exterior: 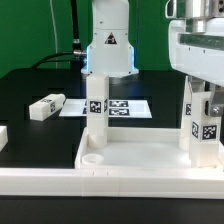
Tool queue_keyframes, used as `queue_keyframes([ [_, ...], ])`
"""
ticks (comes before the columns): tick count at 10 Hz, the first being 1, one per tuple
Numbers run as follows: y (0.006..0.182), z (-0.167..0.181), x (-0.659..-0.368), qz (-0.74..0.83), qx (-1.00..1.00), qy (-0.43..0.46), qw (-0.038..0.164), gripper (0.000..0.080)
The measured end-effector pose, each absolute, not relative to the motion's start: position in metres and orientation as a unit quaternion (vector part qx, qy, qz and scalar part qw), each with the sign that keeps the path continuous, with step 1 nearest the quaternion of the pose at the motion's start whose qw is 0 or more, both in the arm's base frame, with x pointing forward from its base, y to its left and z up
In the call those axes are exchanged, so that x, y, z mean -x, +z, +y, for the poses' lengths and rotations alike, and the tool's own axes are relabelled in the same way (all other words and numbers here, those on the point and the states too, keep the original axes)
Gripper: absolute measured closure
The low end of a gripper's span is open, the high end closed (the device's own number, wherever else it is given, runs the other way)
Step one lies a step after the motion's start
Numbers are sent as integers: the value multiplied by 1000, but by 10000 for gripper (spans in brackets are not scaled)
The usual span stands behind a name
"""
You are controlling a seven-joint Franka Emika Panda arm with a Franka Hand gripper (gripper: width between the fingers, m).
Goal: Assemble desk
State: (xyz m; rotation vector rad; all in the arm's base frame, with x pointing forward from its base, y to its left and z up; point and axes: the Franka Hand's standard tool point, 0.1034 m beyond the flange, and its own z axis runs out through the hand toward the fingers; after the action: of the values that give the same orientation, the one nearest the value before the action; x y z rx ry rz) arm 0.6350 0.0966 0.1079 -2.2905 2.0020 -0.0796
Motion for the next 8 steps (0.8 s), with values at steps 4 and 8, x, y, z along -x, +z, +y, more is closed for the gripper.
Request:
queue_keyframes([
  [4, 109, 98, -635, 549, 834, -29, 41, 156],
  [8, 111, 106, -636, 319, 947, -43, 18, 150],
])
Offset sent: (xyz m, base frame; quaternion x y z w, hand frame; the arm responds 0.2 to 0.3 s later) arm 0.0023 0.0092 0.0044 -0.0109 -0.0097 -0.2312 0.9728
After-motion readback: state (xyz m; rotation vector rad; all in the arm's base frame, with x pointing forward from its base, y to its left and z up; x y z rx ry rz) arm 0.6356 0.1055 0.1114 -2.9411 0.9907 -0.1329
